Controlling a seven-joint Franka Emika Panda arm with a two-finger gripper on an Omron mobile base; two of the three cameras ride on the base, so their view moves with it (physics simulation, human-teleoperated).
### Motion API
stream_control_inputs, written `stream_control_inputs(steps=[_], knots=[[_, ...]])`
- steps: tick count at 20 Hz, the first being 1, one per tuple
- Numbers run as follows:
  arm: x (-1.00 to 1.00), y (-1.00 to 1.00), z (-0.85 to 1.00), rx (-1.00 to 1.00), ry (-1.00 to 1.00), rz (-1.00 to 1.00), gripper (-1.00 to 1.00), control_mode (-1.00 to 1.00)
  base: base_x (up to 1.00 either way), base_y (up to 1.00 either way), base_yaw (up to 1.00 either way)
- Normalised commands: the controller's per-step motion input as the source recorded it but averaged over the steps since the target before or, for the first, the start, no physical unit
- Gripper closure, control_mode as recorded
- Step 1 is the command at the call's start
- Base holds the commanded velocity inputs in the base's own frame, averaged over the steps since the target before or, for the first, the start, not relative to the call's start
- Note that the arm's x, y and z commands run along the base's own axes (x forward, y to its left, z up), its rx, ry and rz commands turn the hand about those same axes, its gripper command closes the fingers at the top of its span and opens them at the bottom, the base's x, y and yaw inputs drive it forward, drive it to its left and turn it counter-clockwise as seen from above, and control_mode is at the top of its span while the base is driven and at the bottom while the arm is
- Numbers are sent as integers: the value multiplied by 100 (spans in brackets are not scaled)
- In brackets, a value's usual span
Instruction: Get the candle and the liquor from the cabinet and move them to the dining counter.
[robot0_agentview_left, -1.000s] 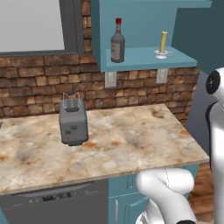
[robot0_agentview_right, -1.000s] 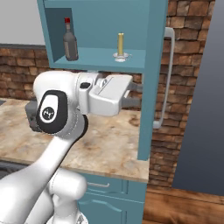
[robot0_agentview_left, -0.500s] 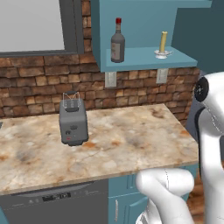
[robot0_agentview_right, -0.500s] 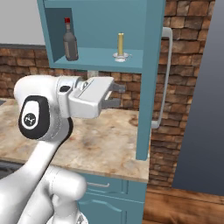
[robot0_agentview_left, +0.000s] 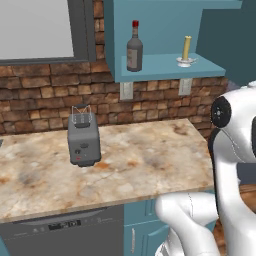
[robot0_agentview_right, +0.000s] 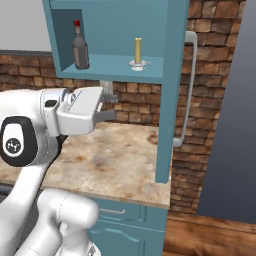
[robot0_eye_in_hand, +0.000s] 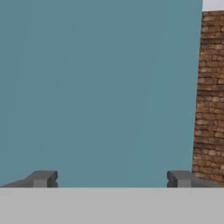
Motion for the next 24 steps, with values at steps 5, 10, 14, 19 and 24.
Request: stream_control_inputs(steps=[5, 10, 14, 19, 24], knots=[[0, 14, 0, 0, 0, 24, -100, -100, 0, 0, 0], [0, 17, 0, 0, 1, 21, -100, -100, 0, 0, 0], [1, 21, 0, 0, 5, 18, -100, -100, 0, 0, 0], [0, 11, 0, 0, 3, 17, -100, -100, 0, 0, 0], [2, 20, 1, 0, 1, 17, -100, -100, 0, 0, 0]])
